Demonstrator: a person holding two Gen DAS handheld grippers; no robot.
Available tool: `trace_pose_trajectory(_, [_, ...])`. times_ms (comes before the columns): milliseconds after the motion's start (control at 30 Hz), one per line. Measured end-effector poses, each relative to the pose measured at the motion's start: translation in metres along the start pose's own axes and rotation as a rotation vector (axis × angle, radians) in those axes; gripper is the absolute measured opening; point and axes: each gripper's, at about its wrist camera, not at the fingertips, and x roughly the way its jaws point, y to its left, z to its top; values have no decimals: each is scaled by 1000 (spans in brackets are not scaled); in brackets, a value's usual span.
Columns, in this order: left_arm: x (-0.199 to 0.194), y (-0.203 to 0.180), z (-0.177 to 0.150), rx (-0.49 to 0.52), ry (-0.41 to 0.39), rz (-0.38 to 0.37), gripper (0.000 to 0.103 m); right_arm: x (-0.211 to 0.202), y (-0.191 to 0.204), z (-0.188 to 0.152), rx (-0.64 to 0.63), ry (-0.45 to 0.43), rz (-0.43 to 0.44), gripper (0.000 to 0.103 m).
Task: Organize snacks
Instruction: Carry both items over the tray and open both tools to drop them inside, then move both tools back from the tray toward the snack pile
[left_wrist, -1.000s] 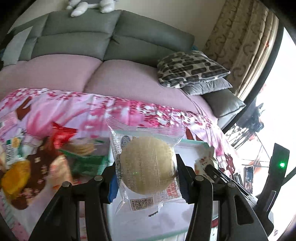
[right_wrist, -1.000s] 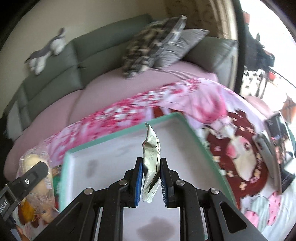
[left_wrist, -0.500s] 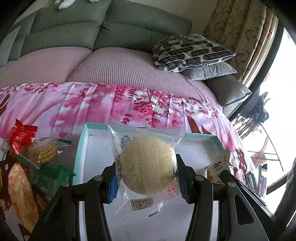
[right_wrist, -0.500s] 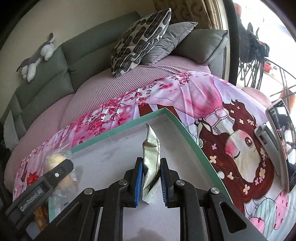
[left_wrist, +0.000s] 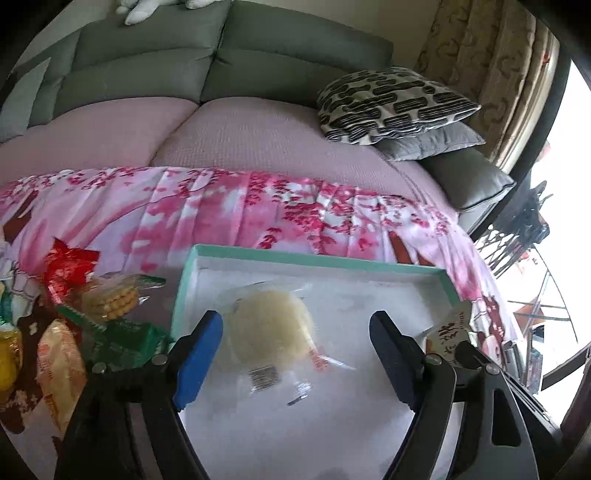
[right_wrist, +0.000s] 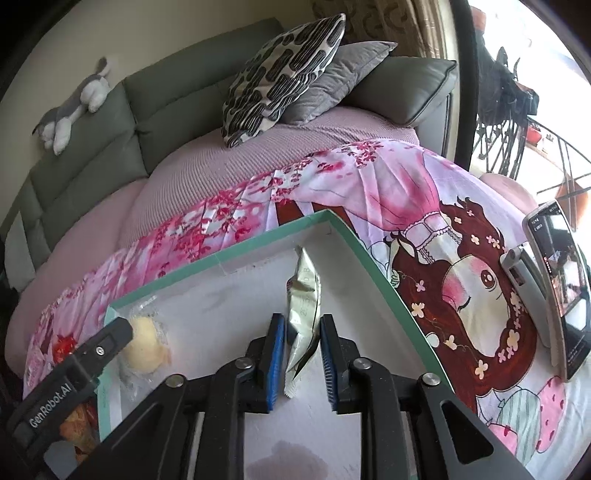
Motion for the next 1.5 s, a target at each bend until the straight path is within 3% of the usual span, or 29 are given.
trace_pose_trajectory(67, [-1, 2, -1, -5, 6, 27, 89, 0, 1, 0, -8, 4, -16, 75])
trace_pose_trajectory(100, [-3, 4, -1, -10, 1, 45, 94, -1, 1, 0, -8, 0, -22, 77])
trace_pose_trajectory(167, [-8, 8, -2, -17, -19, 86, 101, -3, 1, 0, -12, -2, -22, 77])
trace_pose_trajectory(400, [-17, 16, -3, 30, -56, 308, 102, -1, 3, 0, -38, 12, -38, 84])
trace_pose_trajectory(533, [-19, 20, -2, 42, -55, 355, 102, 0, 1, -1, -40, 27, -48, 90])
trace_pose_trajectory(667, [-20, 18, -4, 81, -60, 406, 103, 0, 1, -2, -56, 40, -60, 103])
trace_pose_trajectory(900, [-25, 15, -4, 119, -90, 506, 103, -11, -5, -2, -55, 41, -48, 103])
trace_pose_trajectory(1500, [-55, 29, -10, 67, -112, 466, 103, -29, 9, -7, -102, 17, -71, 103])
